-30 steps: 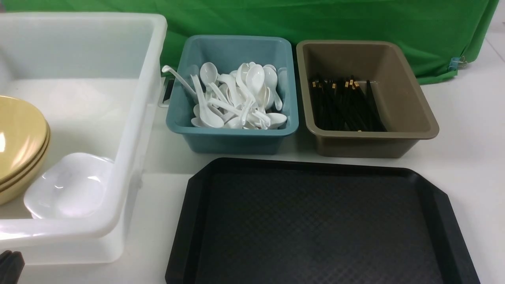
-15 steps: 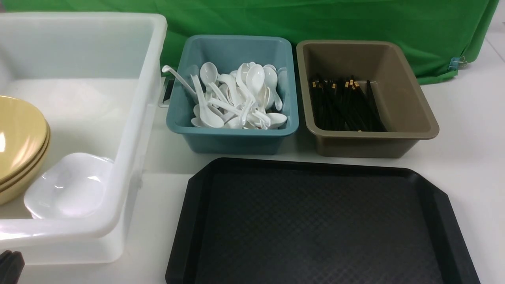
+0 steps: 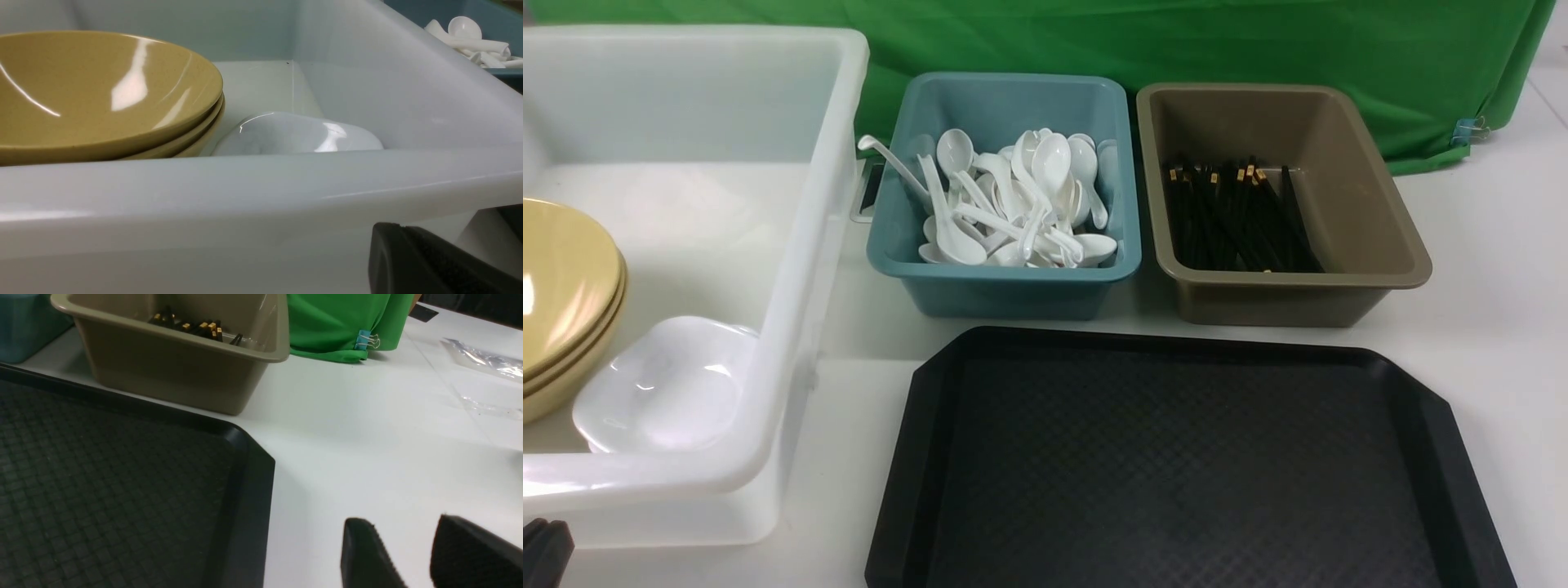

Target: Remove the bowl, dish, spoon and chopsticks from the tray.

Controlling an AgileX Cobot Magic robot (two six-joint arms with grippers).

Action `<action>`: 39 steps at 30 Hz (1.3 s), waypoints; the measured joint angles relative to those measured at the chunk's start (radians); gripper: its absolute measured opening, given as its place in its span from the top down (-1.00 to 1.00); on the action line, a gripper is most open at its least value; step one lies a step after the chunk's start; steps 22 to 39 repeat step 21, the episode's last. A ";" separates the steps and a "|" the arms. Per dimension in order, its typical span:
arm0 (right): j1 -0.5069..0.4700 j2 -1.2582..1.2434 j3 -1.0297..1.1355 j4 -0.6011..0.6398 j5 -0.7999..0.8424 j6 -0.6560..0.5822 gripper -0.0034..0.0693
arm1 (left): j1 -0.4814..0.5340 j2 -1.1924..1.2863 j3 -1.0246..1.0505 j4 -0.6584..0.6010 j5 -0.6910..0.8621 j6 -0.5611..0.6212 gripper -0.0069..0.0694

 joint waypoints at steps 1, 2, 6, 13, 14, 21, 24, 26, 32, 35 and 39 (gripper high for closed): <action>0.000 0.000 0.000 0.000 0.000 0.000 0.24 | 0.000 0.000 0.000 0.000 0.000 0.000 0.83; 0.000 0.000 0.000 0.000 0.000 0.002 0.24 | 0.000 0.000 0.000 0.000 0.000 0.000 0.83; 0.000 0.000 0.000 0.000 0.000 0.006 0.24 | 0.000 0.000 0.000 0.000 0.000 0.000 0.82; 0.000 0.000 0.000 0.000 0.000 0.010 0.24 | 0.000 0.000 0.000 0.000 0.000 0.000 0.82; 0.000 0.000 0.000 0.000 0.000 0.010 0.24 | 0.000 0.000 0.000 0.000 0.000 0.000 0.82; 0.000 0.000 0.000 0.000 0.000 0.013 0.24 | 0.000 0.000 0.000 0.000 0.000 0.000 0.82; 0.000 0.000 0.000 0.000 0.000 0.013 0.24 | 0.000 0.000 0.000 0.000 0.000 0.000 0.82; 0.000 0.000 0.000 0.000 0.000 0.013 0.24 | 0.000 0.000 0.000 0.000 0.000 0.000 0.82; 0.000 0.000 0.000 0.000 0.000 0.013 0.24 | 0.000 0.000 0.000 0.000 0.000 0.000 0.82; 0.000 0.000 0.000 0.000 0.000 0.013 0.24 | 0.000 0.000 0.000 0.000 0.000 0.000 0.82; 0.000 0.000 0.000 0.000 0.000 0.013 0.24 | 0.000 0.000 0.000 0.000 0.000 0.000 0.82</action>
